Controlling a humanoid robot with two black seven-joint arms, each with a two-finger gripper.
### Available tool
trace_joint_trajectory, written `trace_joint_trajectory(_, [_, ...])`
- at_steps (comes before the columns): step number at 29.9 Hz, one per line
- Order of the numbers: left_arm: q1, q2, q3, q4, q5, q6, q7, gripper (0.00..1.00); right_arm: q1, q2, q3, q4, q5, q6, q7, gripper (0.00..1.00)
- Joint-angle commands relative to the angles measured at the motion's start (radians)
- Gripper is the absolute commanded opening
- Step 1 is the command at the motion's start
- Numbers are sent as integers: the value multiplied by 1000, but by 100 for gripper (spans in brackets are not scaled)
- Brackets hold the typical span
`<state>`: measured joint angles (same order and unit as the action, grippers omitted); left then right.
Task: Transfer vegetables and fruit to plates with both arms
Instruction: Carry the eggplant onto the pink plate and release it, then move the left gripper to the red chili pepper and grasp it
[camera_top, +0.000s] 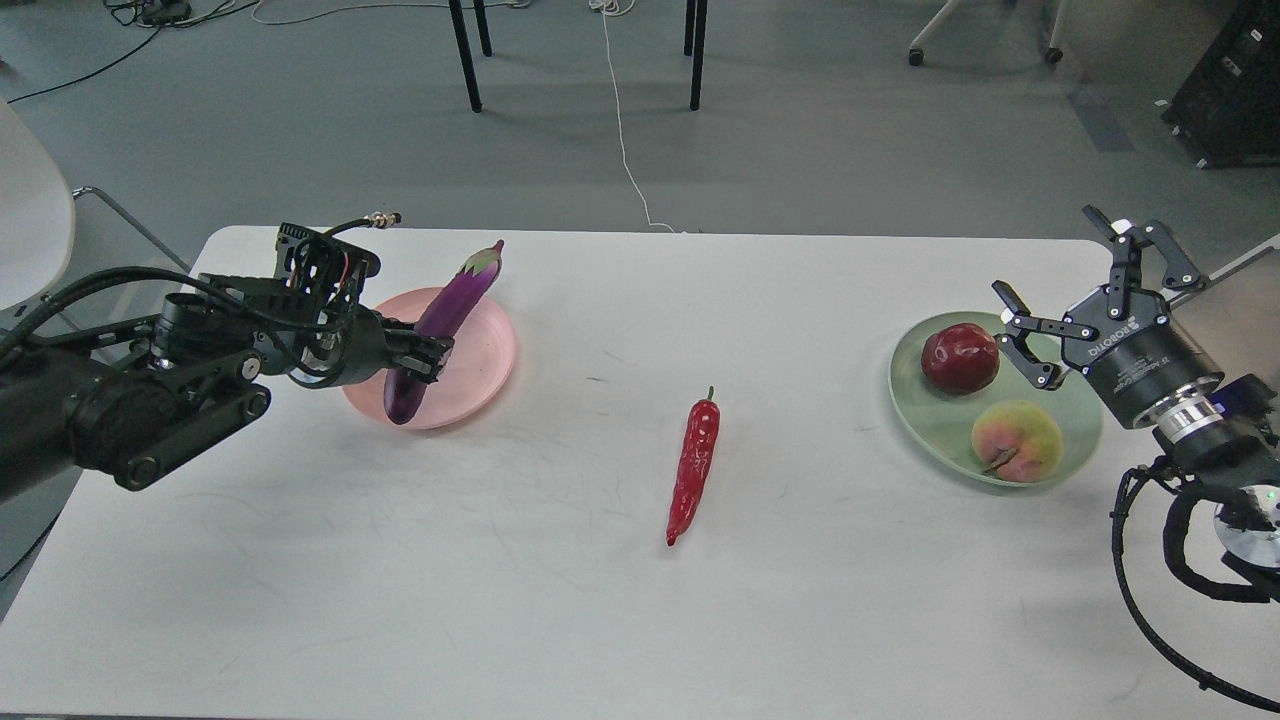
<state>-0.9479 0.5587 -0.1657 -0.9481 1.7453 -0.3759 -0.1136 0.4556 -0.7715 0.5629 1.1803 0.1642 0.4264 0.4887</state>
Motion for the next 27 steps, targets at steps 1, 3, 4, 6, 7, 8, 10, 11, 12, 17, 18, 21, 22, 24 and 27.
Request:
trace_joint_trajectory(1, [9, 3, 0, 15, 0, 0, -5, 29, -2, 1, 0, 2, 0, 0, 0, 97])
trace_joint_trajectory(3, [11, 1, 0, 28, 0, 0, -8, 32, -2, 1, 0, 2, 0, 0, 0, 97])
trace_joint_trajectory(4, [11, 1, 0, 32, 0, 0, -8, 35, -2, 1, -1, 2, 0, 0, 0, 97])
trace_joint_trajectory(6, [11, 1, 0, 38, 2, 2, -8, 41, -2, 1, 0, 2, 0, 0, 0, 97])
trace_joint_trajectory(7, [11, 1, 2, 51, 6, 3, -9, 45, -2, 1, 0, 2, 0, 0, 0, 97])
trace_joint_trajectory(8, [11, 0, 2, 63, 11, 3, -11, 47, -2, 1, -1, 2, 0, 0, 0, 97])
trace_joint_trajectory(10, [9, -2, 3, 81, 14, 3, -11, 53, -5, 1, -1, 2, 0, 0, 0, 97])
trace_joint_trajectory(11, [9, -2, 3, 81, 14, 2, -11, 56, -6, 1, 0, 2, 0, 0, 0, 97])
trace_joint_trajectory(12, [9, -2, 3, 83, 14, 3, -11, 59, -6, 1, -1, 2, 0, 0, 0, 97])
trace_joint_trajectory(17, [9, 1, 3, 83, 10, 3, -11, 87, -6, 1, -1, 2, 0, 5, 0, 97])
trace_joint_trajectory(18, [9, 1, 3, 83, 10, 3, -12, 95, -6, 1, -1, 2, 0, 5, 0, 97])
trace_joint_trajectory(21, [5, 1, 2, 83, 10, 6, -12, 99, -6, 1, -1, 4, 0, 5, 0, 97])
trace_joint_trajectory(22, [1, 1, 2, 83, 8, 6, -12, 99, -6, 3, -1, 4, 0, 5, 0, 97])
trace_joint_trajectory(24, [-8, 0, 2, 83, 11, 8, -12, 99, -6, 3, -1, 2, 0, 5, 0, 97])
trace_joint_trajectory(27, [-37, -3, 0, 83, 13, 25, -14, 99, -6, 6, -1, 2, 0, 5, 0, 97])
